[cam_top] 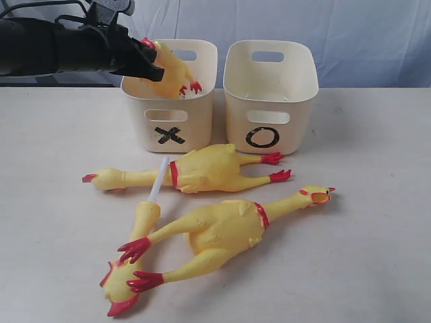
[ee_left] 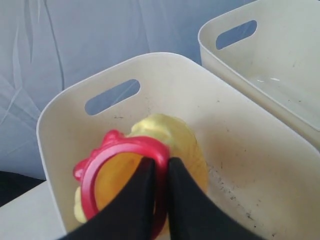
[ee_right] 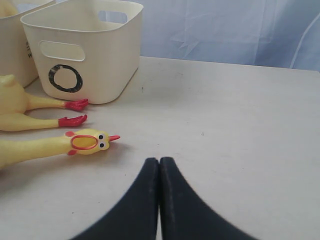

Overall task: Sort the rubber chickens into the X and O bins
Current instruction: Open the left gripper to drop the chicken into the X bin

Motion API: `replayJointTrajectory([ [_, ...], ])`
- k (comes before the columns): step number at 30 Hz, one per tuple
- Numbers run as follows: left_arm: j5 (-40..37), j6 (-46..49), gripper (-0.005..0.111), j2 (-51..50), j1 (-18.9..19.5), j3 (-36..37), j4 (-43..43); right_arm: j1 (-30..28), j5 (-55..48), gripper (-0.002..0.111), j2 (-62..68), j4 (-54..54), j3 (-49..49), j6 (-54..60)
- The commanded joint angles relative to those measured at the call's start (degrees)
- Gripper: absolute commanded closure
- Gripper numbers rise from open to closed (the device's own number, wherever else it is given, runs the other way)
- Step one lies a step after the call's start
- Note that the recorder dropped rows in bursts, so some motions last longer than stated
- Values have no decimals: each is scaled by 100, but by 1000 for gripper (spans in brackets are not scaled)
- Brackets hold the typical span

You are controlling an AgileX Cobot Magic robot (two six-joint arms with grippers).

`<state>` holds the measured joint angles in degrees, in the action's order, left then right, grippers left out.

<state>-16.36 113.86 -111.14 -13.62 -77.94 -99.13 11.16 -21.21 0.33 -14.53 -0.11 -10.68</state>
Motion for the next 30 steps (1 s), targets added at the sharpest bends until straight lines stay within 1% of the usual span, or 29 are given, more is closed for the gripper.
replayJointTrajectory([
  [1, -89, -40, 95, 33, -27, -50, -82, 27, 72, 109, -33, -44, 11, 19],
  [4, -162, -40, 77, 33, -27, -59, -82, 27, 72, 109, -33, -44, 11, 19],
  [6, -140, -40, 59, 33, -27, -59, -82, 27, 72, 109, -33, -44, 11, 19],
  [8, -140, -40, 50, 33, -27, -59, -82, 27, 72, 109, -33, -44, 11, 19],
  [15, -140, -40, 49, 192, -27, -85, -82, 27, 72, 109, -33, -44, 11, 19],
  [23, -140, -150, 49, 727, -27, -85, -82, 27, 72, 109, -33, -44, 11, 19],
  [25, -163, -518, 49, 891, -27, -85, 266, 27, 72, 109, -33, -44, 11, 19],
  [26, -163, -792, 49, 982, -27, -85, 618, 27, 72, 109, -33, -44, 11, 19],
  [28, -195, -1585, 49, 1171, -27, -34, 1474, 27, 72, 109, -33, -44, 11, 19],
  [30, -377, -2538, 50, 1384, -27, 42, 2679, 27, 72, 109, -33, -44, 11, 19],
])
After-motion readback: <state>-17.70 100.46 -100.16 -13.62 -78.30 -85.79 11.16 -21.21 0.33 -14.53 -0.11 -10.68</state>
